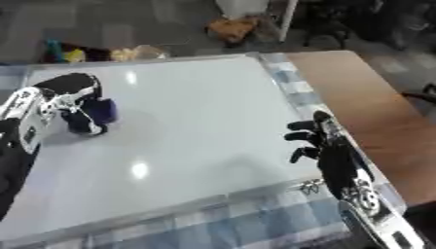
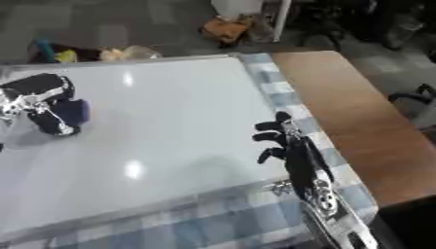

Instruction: Wipe the whiteboard clean with a brush.

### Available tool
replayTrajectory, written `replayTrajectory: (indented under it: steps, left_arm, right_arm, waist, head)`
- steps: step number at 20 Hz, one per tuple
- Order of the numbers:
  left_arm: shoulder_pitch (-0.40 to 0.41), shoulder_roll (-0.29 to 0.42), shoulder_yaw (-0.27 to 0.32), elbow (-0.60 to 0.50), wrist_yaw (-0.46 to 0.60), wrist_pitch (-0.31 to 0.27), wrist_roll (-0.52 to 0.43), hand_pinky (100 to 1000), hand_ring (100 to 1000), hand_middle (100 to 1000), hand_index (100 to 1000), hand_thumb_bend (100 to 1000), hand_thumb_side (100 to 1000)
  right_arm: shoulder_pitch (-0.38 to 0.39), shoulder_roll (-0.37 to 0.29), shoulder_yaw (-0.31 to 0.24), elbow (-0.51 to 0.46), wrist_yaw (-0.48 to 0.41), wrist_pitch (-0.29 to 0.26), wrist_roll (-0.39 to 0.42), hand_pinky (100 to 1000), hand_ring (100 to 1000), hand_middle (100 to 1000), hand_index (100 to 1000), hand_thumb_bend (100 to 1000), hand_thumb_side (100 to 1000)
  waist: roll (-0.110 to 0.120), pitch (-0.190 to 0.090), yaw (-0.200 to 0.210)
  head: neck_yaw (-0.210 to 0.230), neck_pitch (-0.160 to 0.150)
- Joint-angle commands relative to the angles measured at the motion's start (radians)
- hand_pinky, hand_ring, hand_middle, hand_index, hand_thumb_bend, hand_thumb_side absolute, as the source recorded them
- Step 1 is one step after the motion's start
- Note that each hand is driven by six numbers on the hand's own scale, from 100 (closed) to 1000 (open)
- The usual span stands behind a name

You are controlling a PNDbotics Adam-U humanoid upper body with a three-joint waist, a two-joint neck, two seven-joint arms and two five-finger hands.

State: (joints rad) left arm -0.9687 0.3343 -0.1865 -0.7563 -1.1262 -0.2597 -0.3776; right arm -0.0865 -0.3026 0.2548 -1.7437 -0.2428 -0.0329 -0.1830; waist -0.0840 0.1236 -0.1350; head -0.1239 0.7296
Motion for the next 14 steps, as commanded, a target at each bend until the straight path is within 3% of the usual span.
replayTrajectory:
  steps: [1, 7, 8, 14]
  left_arm:
    - [-0.008, -0.003, 0.004, 0.017, -0.024, -0.002, 0.005, 552, 554, 490, 100, 619, 100]
    - [0.0, -0.007, 0.01, 0.032, -0.035, -0.014, 0.009, 605, 617, 527, 100, 708, 100]
    - [0.002, -0.007, 0.011, 0.033, -0.035, -0.016, 0.011, 621, 633, 549, 110, 766, 170]
    - [0.014, -0.006, 0.013, 0.042, -0.035, -0.026, 0.016, 649, 659, 582, 139, 884, 292]
  right_arm:
    - [-0.003, -0.005, -0.001, -0.011, 0.004, -0.001, 0.003, 379, 686, 695, 656, 100, 1000]
    - [-0.003, -0.005, -0.001, -0.011, 0.004, 0.0, 0.004, 379, 686, 695, 656, 100, 1000]
    - [-0.003, -0.005, -0.001, -0.011, 0.004, 0.0, 0.004, 379, 686, 695, 656, 100, 1000]
    - [-0.002, -0.005, -0.002, -0.013, 0.005, 0.001, 0.005, 379, 686, 696, 656, 100, 1000]
  waist:
    - [-0.001, -0.008, -0.002]
    - [-0.003, -0.008, -0.001]
    - [-0.004, -0.008, -0.001]
    - [-0.006, -0.006, 0.001]
  head:
    - [0.003, 0.005]
    - [0.002, 0.005]
    - [0.002, 0.005]
    - [0.001, 0.006]
